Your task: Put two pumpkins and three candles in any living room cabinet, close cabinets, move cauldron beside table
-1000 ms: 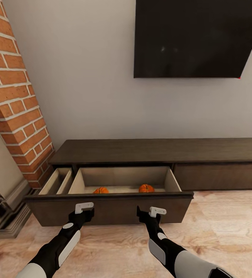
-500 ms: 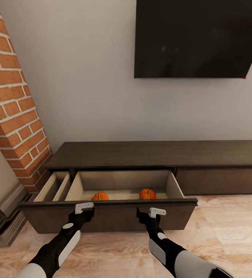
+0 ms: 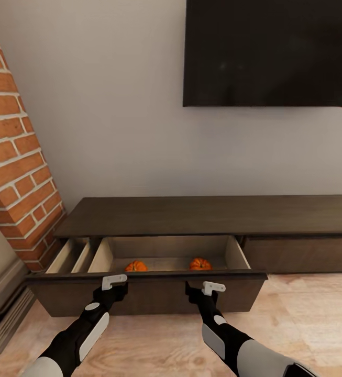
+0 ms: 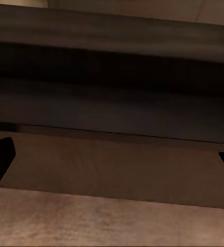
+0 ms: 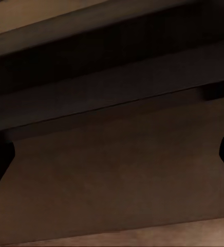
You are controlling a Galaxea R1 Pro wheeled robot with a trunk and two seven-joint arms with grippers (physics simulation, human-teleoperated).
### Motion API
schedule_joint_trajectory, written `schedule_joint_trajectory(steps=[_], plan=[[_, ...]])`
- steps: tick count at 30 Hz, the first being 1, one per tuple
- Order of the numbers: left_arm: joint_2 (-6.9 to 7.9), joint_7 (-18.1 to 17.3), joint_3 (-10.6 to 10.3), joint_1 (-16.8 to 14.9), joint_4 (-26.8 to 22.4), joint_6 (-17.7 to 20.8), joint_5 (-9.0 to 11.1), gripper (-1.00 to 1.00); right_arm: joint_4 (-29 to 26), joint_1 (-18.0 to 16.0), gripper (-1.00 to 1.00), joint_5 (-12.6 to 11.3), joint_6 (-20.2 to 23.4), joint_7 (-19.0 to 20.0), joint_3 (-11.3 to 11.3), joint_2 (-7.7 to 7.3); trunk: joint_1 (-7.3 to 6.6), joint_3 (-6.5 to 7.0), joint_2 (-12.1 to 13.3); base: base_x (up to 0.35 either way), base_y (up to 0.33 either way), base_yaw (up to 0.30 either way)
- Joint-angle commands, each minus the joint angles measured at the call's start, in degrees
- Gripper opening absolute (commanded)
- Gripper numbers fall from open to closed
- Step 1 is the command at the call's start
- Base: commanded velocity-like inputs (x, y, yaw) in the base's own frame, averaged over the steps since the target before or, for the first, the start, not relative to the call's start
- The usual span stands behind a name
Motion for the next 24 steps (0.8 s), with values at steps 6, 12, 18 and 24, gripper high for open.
schedule_joint_trajectory(steps=[6,12,18,24], plan=[[0.09,0.5,-0.4,-0.1,-0.2,0.2,0.2,1.00,0.0,-0.1,1.00,-0.1,-0.2,-0.4,0.4,-0.01,0.02,-0.05,0.0,0.309,0.000,0.000],[0.09,0.4,-0.4,-0.1,-0.2,0.2,0.2,1.00,0.0,-0.1,1.00,-0.1,0.0,-0.3,0.4,-0.01,0.02,-0.05,0.0,0.310,0.000,0.000],[0.09,0.4,-0.4,-0.1,-0.2,0.2,0.2,1.00,0.0,-0.1,1.00,-0.1,0.0,-0.2,0.4,-0.01,0.02,-0.05,0.0,0.309,0.000,0.000],[0.09,0.3,-0.4,-0.1,-0.2,0.2,0.2,1.00,0.0,-0.1,1.00,-0.1,0.0,-0.2,0.4,-0.01,0.02,-0.05,0.0,0.310,0.000,0.000]])
